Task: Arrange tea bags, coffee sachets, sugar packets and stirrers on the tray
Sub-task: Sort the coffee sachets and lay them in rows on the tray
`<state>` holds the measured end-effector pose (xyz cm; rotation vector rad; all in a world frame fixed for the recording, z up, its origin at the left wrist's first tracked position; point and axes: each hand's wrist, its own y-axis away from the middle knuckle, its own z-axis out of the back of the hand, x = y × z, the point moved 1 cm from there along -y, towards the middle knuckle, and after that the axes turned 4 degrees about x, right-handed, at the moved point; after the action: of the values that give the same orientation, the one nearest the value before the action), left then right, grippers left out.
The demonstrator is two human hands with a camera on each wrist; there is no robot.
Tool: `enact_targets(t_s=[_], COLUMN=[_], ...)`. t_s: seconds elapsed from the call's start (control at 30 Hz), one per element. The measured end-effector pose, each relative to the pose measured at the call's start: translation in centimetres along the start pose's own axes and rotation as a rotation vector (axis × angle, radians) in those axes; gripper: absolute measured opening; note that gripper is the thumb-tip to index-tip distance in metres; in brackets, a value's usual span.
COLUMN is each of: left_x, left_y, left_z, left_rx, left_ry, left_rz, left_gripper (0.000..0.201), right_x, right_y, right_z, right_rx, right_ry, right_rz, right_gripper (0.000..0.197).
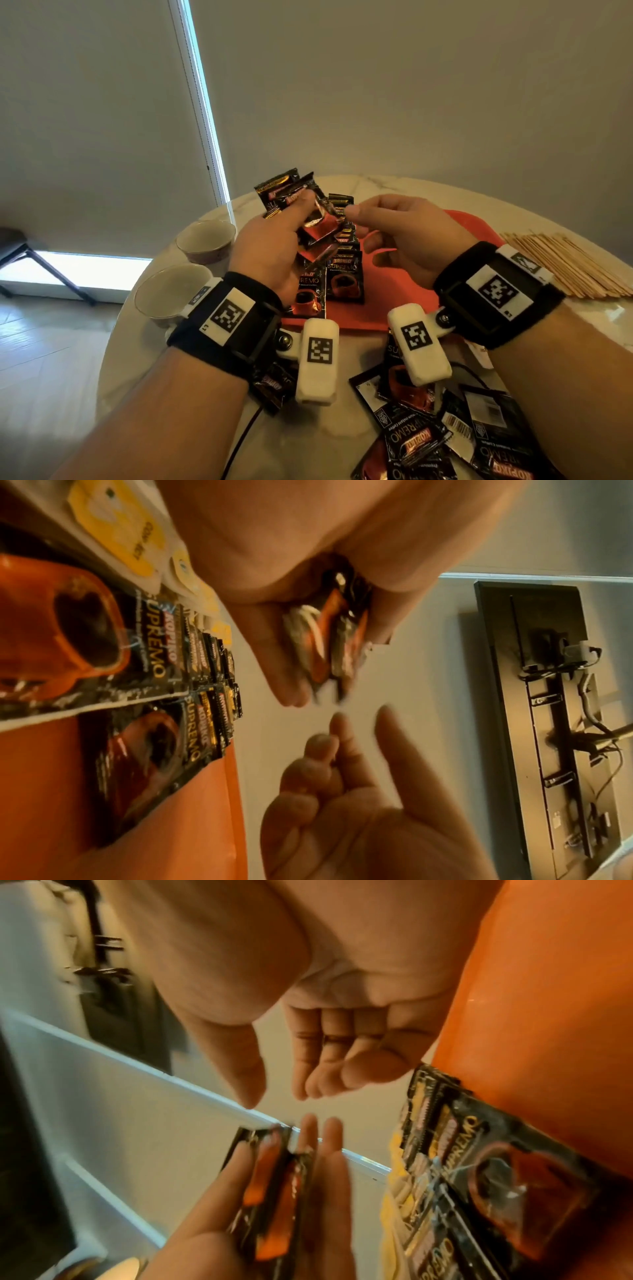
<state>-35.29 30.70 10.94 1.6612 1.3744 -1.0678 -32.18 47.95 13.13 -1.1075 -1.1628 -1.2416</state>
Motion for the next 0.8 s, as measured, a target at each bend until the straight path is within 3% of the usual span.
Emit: enact_targets(t_s=[0.1,0.2,0.3,0.4,0.53,0.63,0.77,0.8], left_x=[0.0,-0.2,-0.3,-0.3,-0.2,-0.3,0.0,0.1], left_y=[0.3,0.5,0.4,0.4,0.4,0.5,0.4,0.3], left_z=[-0.2,-0.2,-0.1,0.0,0.2,0.2,0.1,0.1], left_rx=[0.002,0.019,-0.01,-0.068,-0.032,0.002,0.094,0.107], left_ry=[-0.04,-0.033,0.039,0.005,0.014,0.001,-0.009,-0.026], left_rz=[-0.01,-0.012,-0.009,-0.041,0.026,0.045,0.02,-0.003], left_gripper=[0.029,0.039,0.034,0.021,0.027,0.034,0.044,0.042], right_x=[0.5,0.7,0.6,0.3,0.6,0.6,0.8,0.7], right_y=[0.2,-0.2,-0.2,0.0,0.2,0.1,0.1,0.0], right_z=[-0.6,-0.4,-0.1,-0.3,-0.6,-0.9,-1.1,-0.9], right_rx=[0.09,0.079,0.087,0.161,0.174,0.153,0.073,0.058], right_ry=[0.124,0.021,-0.048,0.115,0.245,0.191,0.037,0.005], right_rz=[0.03,0.025,-0.016,-0.041,0.068,0.091,0.018,0.005], right_gripper=[0.022,0.012,0.015,0.02,0.015,0.033,0.01,0.014])
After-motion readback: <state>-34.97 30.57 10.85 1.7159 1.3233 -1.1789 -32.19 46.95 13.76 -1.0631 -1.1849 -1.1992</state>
